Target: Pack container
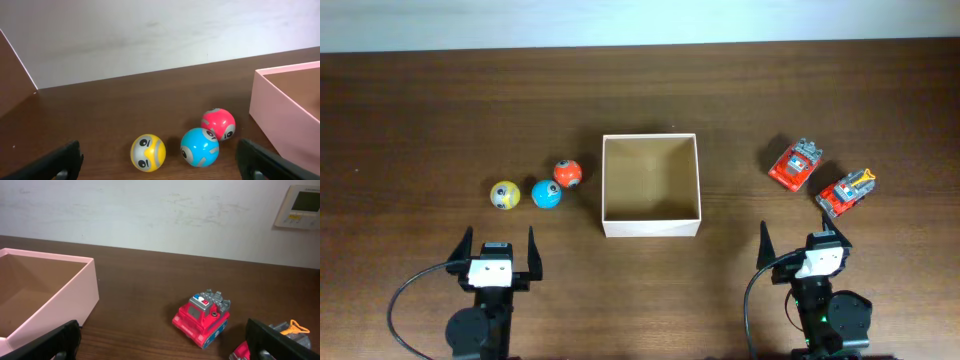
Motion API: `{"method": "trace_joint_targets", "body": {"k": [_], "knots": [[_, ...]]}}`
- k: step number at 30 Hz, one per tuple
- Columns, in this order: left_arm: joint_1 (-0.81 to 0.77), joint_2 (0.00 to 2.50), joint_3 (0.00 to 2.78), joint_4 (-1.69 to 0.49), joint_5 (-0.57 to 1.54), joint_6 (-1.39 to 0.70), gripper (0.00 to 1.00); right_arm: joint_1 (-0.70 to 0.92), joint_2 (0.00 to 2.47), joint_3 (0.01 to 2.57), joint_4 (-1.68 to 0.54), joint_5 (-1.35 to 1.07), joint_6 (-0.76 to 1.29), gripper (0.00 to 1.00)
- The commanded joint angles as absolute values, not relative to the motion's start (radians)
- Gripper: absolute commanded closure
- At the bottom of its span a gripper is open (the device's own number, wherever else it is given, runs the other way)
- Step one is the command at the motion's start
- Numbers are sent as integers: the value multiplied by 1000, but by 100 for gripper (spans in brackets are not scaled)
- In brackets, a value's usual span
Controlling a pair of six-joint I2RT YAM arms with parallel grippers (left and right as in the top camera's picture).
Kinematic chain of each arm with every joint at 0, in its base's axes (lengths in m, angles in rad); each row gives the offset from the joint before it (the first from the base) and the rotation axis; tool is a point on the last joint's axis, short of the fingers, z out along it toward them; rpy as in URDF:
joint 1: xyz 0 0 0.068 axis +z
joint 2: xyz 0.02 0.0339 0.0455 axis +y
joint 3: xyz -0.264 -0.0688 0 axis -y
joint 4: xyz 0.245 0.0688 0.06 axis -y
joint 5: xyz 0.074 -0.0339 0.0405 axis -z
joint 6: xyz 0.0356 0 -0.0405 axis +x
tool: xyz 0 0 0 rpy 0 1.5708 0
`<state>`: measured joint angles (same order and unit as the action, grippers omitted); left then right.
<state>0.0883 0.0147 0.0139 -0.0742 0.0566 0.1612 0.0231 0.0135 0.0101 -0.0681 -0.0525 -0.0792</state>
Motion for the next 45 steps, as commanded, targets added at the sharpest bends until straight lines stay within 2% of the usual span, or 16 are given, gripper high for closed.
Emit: {"method": "trace_joint_targets", "body": {"k": [1,29,34,38,45], "knots": [[88,5,9,-76,67,174,1,27,4,6,-75,-40,-75,1],[88,5,9,-76,67,174,1,27,4,6,-75,-45,-73,1],[88,5,9,-76,67,174,1,27,4,6,-32,-55,-62,1],[88,5,9,-76,67,174,1,27,4,9,41,-155,9,1],[88,5,9,-76,67,174,1,26,25,157,-44,-172,39,2]]}}
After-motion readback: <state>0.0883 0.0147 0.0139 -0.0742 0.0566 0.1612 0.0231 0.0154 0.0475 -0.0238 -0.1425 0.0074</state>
